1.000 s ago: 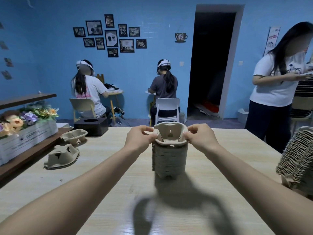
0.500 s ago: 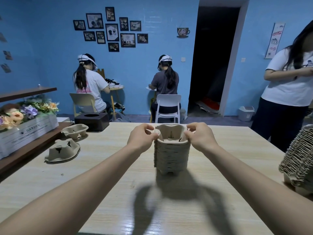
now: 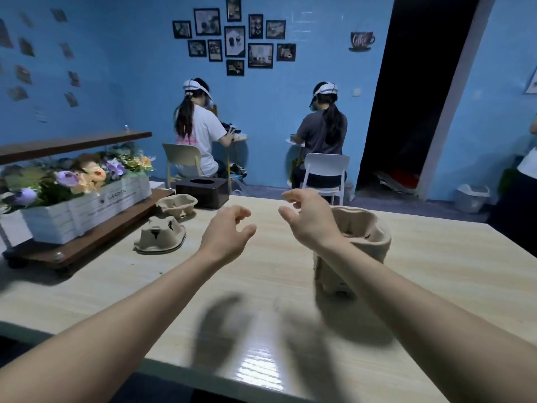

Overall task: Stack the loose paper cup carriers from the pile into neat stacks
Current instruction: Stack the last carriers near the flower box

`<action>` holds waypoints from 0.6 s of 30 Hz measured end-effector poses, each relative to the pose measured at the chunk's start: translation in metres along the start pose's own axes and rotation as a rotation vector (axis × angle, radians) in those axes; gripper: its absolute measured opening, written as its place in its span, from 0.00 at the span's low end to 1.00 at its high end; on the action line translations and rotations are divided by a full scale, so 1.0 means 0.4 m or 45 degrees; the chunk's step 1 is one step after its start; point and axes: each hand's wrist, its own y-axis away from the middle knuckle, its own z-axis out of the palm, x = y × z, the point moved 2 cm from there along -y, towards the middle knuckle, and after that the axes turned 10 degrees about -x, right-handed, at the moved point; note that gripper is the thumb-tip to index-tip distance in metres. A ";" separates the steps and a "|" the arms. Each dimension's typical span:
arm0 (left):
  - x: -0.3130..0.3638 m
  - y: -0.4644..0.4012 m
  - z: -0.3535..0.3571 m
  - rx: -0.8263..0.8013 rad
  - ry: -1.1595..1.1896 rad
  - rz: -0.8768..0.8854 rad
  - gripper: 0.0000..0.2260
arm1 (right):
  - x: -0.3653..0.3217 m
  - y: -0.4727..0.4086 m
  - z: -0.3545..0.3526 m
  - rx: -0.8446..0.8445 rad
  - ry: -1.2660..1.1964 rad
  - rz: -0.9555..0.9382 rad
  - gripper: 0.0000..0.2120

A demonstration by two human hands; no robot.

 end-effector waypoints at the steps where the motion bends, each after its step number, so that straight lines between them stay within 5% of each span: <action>1: -0.024 0.005 -0.012 0.013 -0.028 -0.008 0.15 | -0.015 -0.006 0.028 -0.021 -0.006 -0.016 0.15; 18: -0.361 0.027 -0.076 0.131 -0.412 -0.255 0.19 | 0.080 -0.087 0.398 -0.423 0.032 0.147 0.19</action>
